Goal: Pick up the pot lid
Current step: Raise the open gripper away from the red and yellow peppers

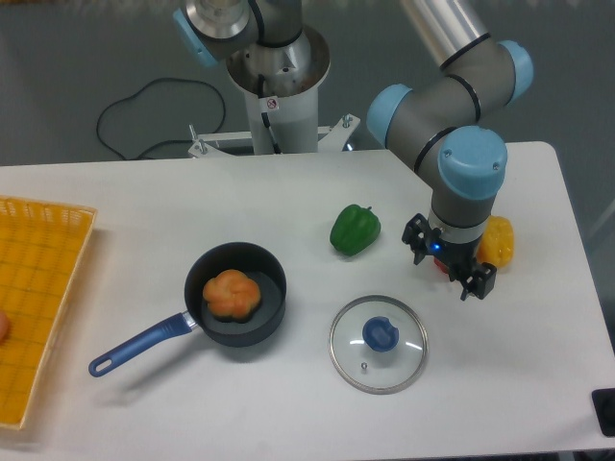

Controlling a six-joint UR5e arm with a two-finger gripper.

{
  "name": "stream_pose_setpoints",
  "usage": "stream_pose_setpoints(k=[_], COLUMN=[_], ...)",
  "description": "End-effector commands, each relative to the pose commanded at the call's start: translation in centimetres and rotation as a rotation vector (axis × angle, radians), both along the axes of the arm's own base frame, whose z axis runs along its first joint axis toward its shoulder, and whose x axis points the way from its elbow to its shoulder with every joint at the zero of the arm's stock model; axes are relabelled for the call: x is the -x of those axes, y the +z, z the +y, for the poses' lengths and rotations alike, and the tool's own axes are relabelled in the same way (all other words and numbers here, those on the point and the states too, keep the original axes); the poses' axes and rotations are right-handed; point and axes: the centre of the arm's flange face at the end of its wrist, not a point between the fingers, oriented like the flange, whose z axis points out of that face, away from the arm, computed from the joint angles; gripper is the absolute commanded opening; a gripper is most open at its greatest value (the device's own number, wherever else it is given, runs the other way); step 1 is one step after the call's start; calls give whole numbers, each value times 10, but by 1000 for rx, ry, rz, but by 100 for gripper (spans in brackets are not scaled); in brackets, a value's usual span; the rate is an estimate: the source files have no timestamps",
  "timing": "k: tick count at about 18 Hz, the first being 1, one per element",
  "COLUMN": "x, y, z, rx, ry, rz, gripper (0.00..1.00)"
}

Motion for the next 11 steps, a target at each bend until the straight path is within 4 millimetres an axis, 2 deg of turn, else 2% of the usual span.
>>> stream_pose_setpoints(k=[4, 6, 9, 11], x=[0, -2, -4, -7], y=[7, 0, -23, -13], z=[-6, -9, -33, -37], rx=[3, 7, 14, 12], ry=[8, 17, 58, 64], rz=[-5, -17, -51, -40], gripper=[100, 100, 100, 100])
